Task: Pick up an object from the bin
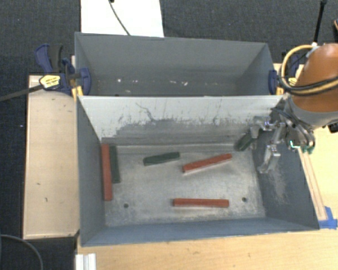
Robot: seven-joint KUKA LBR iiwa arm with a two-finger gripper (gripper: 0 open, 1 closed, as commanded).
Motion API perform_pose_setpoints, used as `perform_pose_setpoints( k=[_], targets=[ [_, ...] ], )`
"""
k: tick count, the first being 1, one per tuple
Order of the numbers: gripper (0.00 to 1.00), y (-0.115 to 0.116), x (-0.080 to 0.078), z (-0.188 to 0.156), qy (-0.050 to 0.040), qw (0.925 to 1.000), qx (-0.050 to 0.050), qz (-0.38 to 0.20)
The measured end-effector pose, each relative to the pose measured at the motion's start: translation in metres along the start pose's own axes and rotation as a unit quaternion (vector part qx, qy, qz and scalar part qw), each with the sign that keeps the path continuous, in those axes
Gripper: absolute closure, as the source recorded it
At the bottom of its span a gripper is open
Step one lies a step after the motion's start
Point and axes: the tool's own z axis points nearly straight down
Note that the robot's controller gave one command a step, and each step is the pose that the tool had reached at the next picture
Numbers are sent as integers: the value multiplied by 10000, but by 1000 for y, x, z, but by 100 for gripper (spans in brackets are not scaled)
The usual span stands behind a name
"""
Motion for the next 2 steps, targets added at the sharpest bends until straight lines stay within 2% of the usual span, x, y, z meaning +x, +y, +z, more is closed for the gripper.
perform_pose_setpoints(
  k=[1, 2],
  targets=[
    [0, 65, -5, 102, 3, 9998, -16, 191],
    [0, 98, -4, 66, -58, 9992, 3, -397]
  ],
)
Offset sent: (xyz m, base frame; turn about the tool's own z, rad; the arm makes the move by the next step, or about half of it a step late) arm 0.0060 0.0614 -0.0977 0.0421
